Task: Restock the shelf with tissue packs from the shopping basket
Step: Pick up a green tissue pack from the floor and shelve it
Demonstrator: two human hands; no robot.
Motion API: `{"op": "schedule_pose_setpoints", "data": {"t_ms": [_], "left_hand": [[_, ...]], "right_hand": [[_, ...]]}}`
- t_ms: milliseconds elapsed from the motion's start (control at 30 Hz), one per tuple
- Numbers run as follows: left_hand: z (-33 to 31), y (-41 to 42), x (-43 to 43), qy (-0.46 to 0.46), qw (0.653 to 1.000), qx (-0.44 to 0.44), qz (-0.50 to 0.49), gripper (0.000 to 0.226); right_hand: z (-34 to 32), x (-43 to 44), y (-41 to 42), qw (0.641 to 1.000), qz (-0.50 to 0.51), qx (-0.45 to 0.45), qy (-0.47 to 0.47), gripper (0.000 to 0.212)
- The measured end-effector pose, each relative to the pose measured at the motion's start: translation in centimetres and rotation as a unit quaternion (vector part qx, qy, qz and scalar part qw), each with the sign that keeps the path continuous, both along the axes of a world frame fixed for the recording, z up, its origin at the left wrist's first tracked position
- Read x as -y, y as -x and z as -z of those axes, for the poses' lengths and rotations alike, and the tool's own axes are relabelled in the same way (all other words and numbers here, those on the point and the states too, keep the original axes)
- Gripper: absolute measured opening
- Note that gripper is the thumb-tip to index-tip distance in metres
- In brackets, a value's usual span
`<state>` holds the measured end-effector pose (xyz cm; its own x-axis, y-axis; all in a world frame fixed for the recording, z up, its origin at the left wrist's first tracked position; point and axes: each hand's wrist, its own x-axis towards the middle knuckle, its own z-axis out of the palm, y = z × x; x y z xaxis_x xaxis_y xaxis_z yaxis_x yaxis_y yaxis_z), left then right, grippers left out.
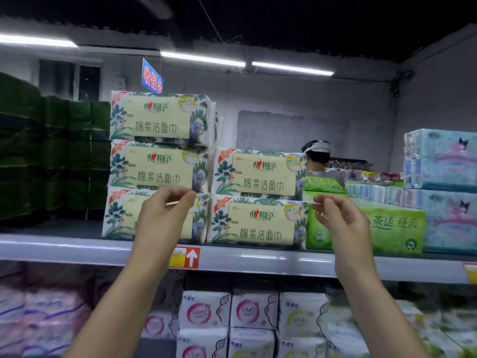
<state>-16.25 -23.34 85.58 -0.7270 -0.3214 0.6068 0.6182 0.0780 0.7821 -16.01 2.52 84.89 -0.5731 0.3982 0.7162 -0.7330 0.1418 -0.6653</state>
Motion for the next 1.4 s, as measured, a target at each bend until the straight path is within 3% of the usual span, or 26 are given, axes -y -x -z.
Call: {"op": "schedule_pose_setpoints", "data": {"t_ms": [400,767,1400], "left_hand": [[4.5,-3.6,0.8,-0.001,0.998,0.067,-0.005,0.012],[11.2,-5.9,3.0,-0.014,0.989,0.148,-0.007,0.013],[22.1,-10.1,23.2,-0.029,0.95,0.307,0.054,0.013]], "right_hand": [[4.1,1.0,-1.3,0.993,-0.083,0.088,0.0,0.022],[10.6,3.6,-3.9,0.978,-0.095,0.185,-0.019,0.021],[21.8,24.2,-11.0,0.93,-0.064,0.362,-0.008,0.016]]}}
